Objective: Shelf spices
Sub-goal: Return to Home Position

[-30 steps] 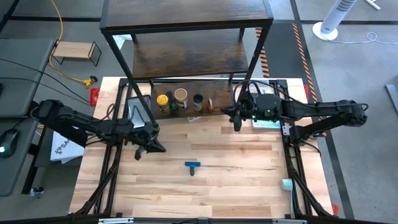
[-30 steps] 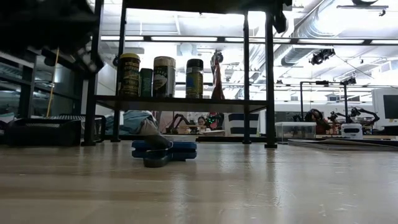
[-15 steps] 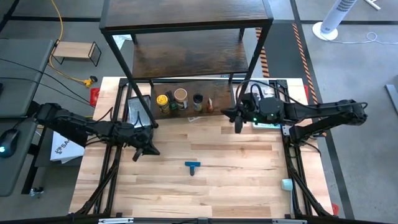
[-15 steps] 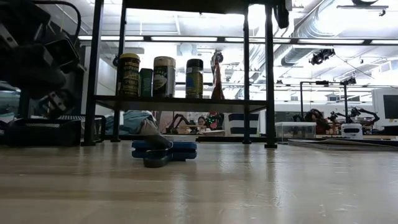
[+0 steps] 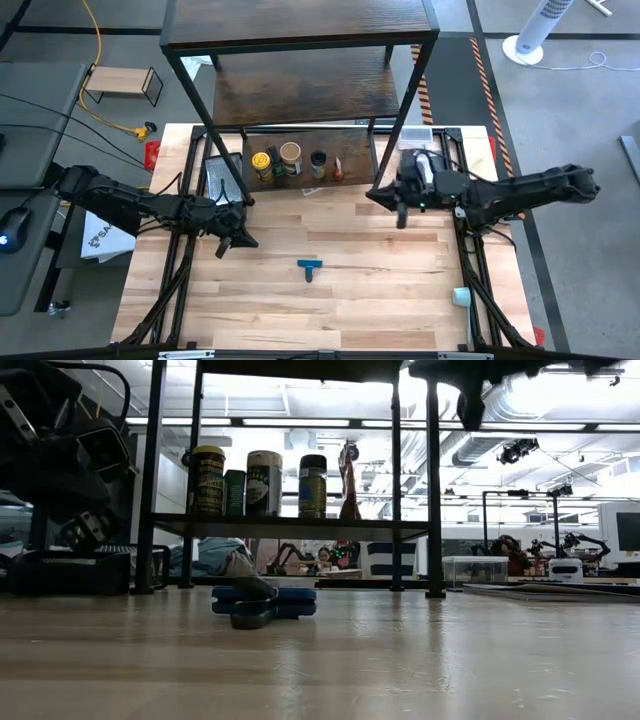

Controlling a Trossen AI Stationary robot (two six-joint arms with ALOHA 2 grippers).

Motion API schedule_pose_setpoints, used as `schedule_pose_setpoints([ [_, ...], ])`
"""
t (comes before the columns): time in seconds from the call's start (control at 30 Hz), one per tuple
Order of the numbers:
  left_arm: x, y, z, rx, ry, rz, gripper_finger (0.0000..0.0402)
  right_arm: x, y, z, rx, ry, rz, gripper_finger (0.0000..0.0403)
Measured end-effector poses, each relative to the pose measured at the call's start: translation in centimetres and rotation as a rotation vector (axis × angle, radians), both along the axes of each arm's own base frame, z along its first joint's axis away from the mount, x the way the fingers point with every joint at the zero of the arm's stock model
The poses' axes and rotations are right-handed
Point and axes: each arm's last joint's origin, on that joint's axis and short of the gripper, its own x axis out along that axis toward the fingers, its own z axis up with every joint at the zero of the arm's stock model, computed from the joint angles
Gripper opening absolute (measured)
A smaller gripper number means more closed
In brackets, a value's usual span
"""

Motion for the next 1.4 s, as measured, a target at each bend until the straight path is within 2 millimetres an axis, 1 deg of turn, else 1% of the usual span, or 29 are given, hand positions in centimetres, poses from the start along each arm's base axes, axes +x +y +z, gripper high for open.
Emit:
schedule_pose_setpoints([
  [0.1, 0.0, 0.0, 0.0, 0.0, 0.0, 0.0, 0.0001, -1.9, -0.8, -3.4, 0.005, -0.107, 0.018, 0.0],
  [0.27, 0.0, 0.0, 0.0, 0.0, -0.001, 0.002, 0.0001, -5.3, -2.6, -9.5, 0.013, -0.153, -0.067, 0.0],
  [0.33, 0.0, 0.0, 0.0, 0.0, 0.0, 0.002, 0.0001, -6.5, -3.0, -11.0, 0.038, -0.205, -0.091, 0.0],
  [0.37, 0.0, 0.0, 0.0, 0.0, 0.0, 0.002, 0.0001, -6.9, -3.1, -11.5, 0.043, -0.224, -0.094, 0.0],
  [0.4, 0.0, 0.0, 0.0, 0.0, 0.001, 0.002, 0.0001, -6.9, -3.2, -11.5, 0.037, -0.206, -0.098, 0.0],
  [0.47, 0.0, 0.0, 0.0, 0.0, -0.001, 0.003, 0.0001, -6.9, -3.2, -12.2, 0.005, -0.107, -0.098, 0.0],
  [0.63, 0.0, 0.0, 0.0, 0.0, 0.002, 0.002, 0.0001, -7.5, -3.5, -15.1, -0.145, 0.199, -0.187, 0.0],
  [0.77, 0.0, 0.0, 0.0, 0.0, 0.0, 0.002, 0.0001, -8.4, -3.4, -17.2, -0.148, 0.441, -0.172, 0.0],
  [0.83, 0.0, 0.0, 0.0, 0.0, 0.001, 0.002, 0.0001, -9.3, -3.1, -18.5, -0.151, 0.605, -0.143, 0.0],
  [0.87, 0.0, 0.0, 0.0, 0.0, 0.0, 0.002, 0.0001, -9.4, -3.0, -18.8, -0.152, 0.644, -0.116, 0.0],
  [0.93, 0.0, 0.0, 0.0, -0.001, -0.001, 0.001, 0.0001, -9.4, -2.7, -19.1, -0.142, 0.669, -0.068, 0.0],
  [1.03, 0.0, 0.0, 0.0, -0.001, -0.002, 0.001, 0.0001, -9.4, -2.2, -19.1, -0.138, 0.665, -0.029, 0.0],
  [1.1, 0.0, 0.0, 0.0, 0.0, 0.001, 0.002, 0.0001, -9.4, -1.9, -18.4, -0.126, 0.589, 0.001, 0.0],
  [1.23, 0.0, 0.0, 0.0, 0.0, -0.001, 0.001, 0.0001, -9.5, -1.8, -16.2, -0.129, 0.369, -0.007, 0.0],
  [1.4, 0.0, 0.0, 0.0, 0.0, 0.0, 0.001, 0.0001, -10.4, -1.8, -13.6, -0.129, 0.101, -0.025, 0.0],
])
